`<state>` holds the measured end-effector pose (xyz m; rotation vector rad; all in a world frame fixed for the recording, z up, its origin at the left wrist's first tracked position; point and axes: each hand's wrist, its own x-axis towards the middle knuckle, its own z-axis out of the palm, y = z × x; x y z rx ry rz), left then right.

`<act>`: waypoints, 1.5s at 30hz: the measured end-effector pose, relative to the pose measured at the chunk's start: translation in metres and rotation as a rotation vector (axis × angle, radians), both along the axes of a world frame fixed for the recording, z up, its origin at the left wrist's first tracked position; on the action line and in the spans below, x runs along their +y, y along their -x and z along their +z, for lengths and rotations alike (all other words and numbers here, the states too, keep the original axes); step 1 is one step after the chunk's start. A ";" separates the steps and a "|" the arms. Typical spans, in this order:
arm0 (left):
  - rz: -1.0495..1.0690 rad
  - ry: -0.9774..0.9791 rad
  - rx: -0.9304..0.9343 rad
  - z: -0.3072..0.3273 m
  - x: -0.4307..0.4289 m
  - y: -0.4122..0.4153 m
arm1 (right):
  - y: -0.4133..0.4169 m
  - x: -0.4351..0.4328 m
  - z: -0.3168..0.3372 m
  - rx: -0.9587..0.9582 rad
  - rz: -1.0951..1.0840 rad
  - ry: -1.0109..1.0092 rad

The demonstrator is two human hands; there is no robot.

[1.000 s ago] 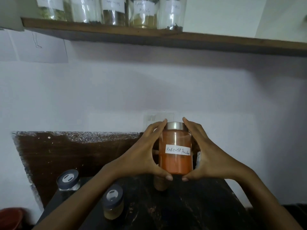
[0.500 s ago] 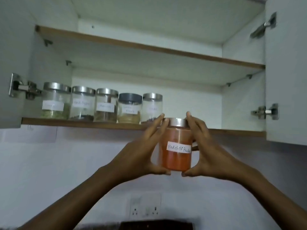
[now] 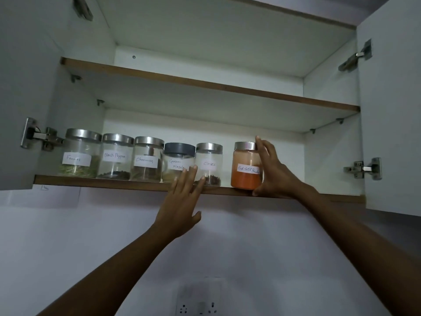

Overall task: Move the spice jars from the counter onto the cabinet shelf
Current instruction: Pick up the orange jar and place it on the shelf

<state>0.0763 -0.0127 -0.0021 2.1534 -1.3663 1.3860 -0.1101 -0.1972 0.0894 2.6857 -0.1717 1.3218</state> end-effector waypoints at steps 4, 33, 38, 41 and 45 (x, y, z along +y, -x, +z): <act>-0.002 -0.044 -0.038 -0.007 0.002 -0.007 | -0.017 -0.016 0.005 0.049 0.013 -0.065; -0.019 -0.081 0.041 -0.007 0.001 -0.009 | -0.065 -0.002 -0.008 -0.081 0.029 -0.377; -0.419 0.017 0.244 -0.022 0.023 0.010 | -0.054 0.042 -0.053 -0.465 -0.039 -0.266; -0.507 0.103 0.260 -0.043 0.044 0.018 | -0.050 0.071 -0.091 -0.532 0.106 -0.265; -0.509 0.181 0.411 -0.073 0.076 0.026 | -0.046 0.111 -0.146 -0.495 0.258 -0.354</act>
